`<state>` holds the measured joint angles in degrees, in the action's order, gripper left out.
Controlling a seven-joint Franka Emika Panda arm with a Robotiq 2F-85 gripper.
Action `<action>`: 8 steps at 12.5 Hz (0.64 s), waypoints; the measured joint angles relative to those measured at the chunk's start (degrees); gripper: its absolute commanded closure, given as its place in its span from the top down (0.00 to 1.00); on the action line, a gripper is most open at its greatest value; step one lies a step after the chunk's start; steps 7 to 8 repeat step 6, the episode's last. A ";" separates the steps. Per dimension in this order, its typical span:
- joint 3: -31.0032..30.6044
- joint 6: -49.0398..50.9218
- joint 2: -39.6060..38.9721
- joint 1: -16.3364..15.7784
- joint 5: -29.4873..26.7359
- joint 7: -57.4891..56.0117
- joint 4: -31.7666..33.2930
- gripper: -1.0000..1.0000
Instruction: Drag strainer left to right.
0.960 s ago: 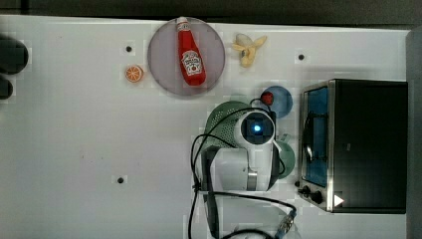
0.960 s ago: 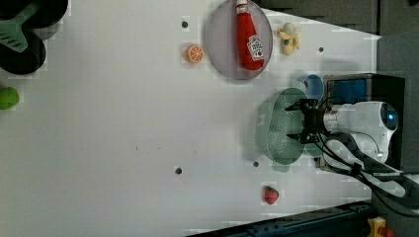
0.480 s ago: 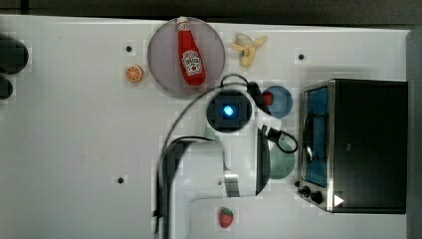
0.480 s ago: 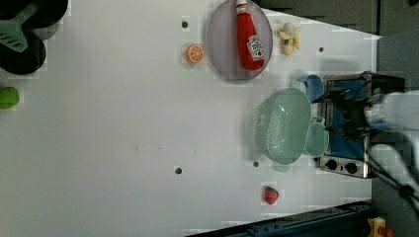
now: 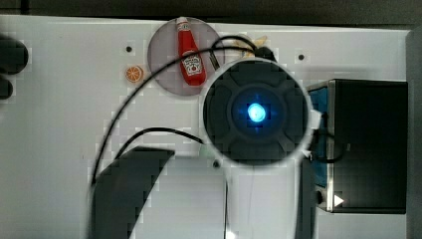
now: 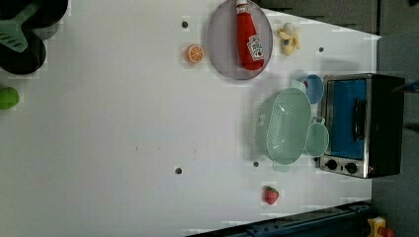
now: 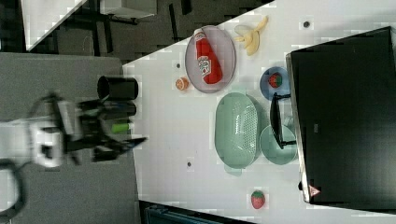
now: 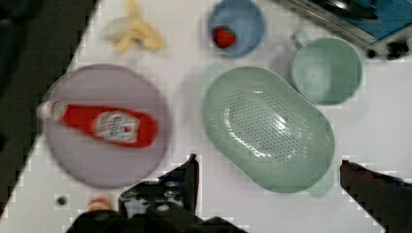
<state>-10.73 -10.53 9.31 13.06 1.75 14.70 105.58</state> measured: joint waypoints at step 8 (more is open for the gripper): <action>1.24 5.48 1.54 -0.15 -0.95 -5.82 -3.92 1.00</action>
